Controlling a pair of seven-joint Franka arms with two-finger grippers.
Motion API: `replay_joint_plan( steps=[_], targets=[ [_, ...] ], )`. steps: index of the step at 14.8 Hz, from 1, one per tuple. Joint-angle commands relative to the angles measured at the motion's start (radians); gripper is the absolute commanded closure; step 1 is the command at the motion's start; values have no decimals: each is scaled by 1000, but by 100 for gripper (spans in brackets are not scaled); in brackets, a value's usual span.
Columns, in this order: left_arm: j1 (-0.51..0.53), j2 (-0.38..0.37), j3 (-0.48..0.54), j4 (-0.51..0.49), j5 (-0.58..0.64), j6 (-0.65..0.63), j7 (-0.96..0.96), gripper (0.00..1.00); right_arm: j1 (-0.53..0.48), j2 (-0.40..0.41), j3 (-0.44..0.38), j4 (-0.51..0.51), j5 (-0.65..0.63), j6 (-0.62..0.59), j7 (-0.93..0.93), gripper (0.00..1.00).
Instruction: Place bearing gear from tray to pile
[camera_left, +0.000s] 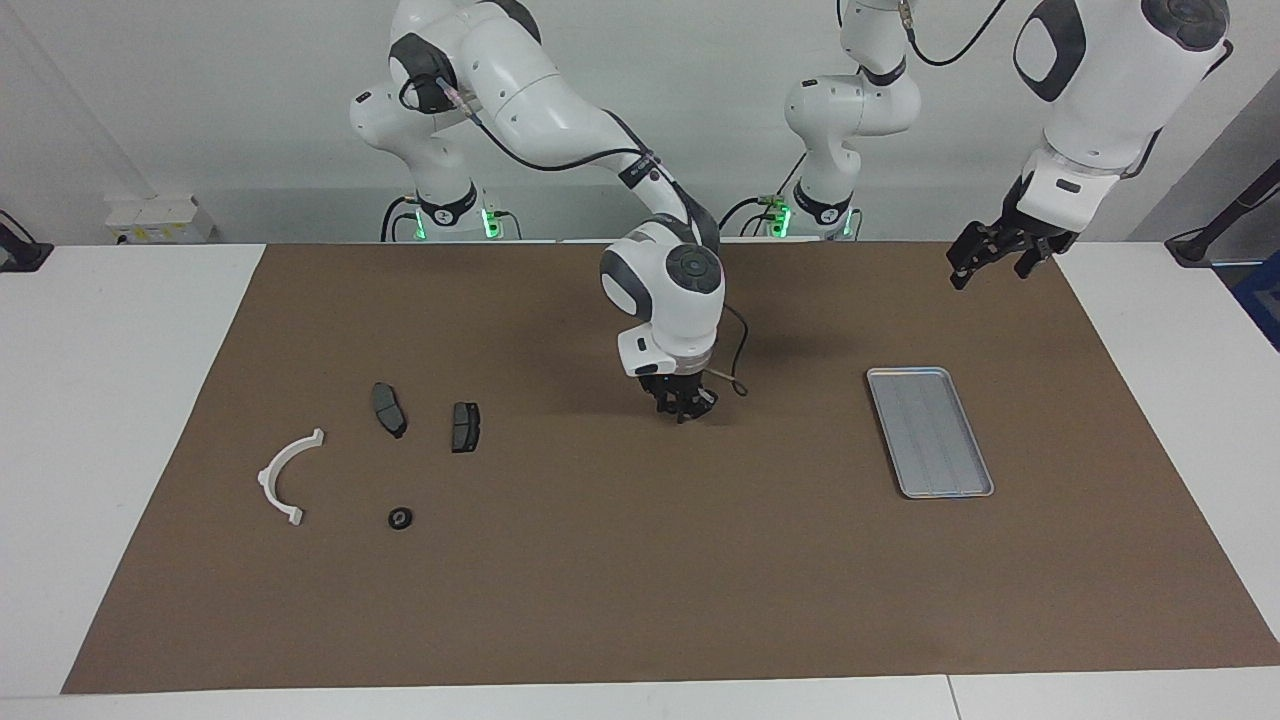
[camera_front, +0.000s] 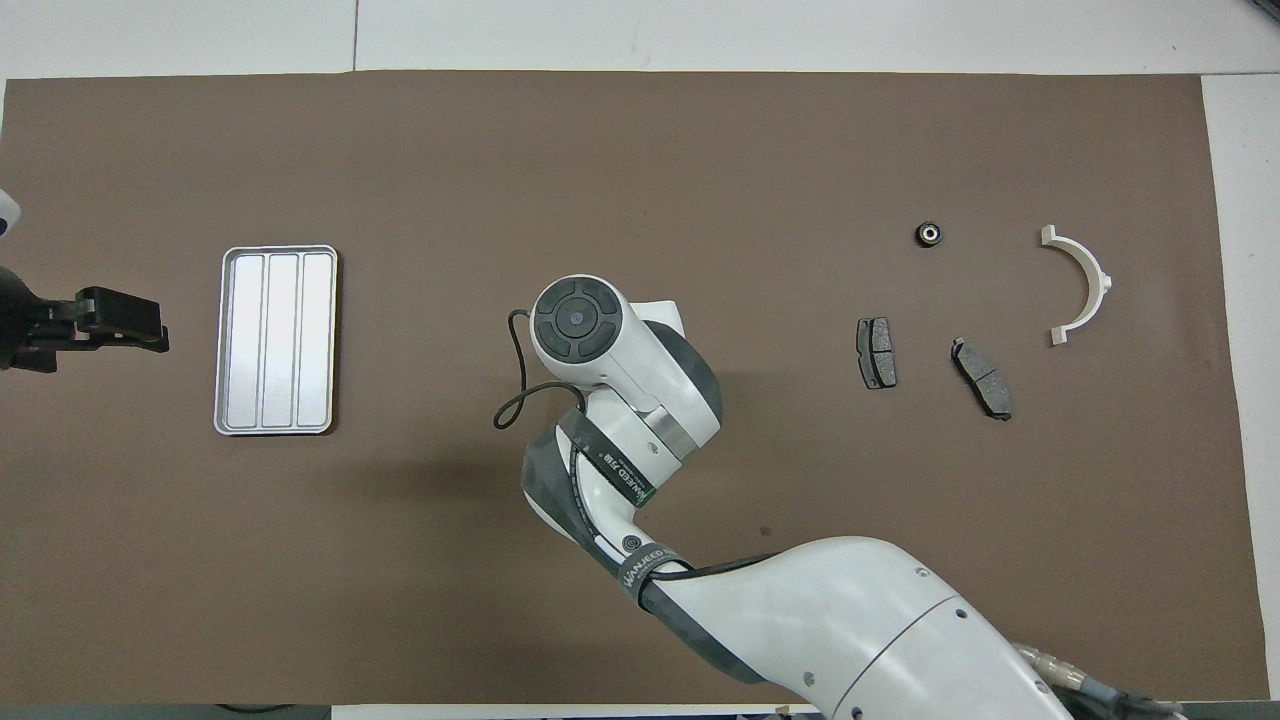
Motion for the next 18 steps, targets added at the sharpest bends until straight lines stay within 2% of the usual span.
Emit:
replay_joint_plan(
  steps=[1,3,6,8,10,12,14,16,18],
  targets=[
    [-14,-13,4,4,-10,-18,3,0,-12,-12,7,-16,3,-23,18,100],
    [-15,-13,-4,4,-10,-15,3,0,-26,-11,7,42,-9,-108,5,100],
    [-12,-13,-2,4,-10,-16,3,0,-121,-20,7,145,-1,-268,-179,100],
    [-3,-13,-2,4,-10,-16,3,0,-222,-66,7,158,-3,-341,-445,100],
    [-3,-13,-4,4,-10,-16,3,0,-334,-88,6,153,-6,-343,-723,100],
    [-10,-13,-4,4,-10,-16,3,0,-415,-86,6,137,-11,-298,-918,100],
    [-12,-13,-4,4,-10,-16,3,0,-486,-95,6,46,-9,-183,-1041,100],
    [-12,-13,-4,4,-10,-16,3,0,-520,-92,6,-58,-9,-23,-1088,100],
    [-12,-13,-4,4,-10,-16,3,0,-526,-71,4,-110,-12,92,-1100,100]
  ],
)
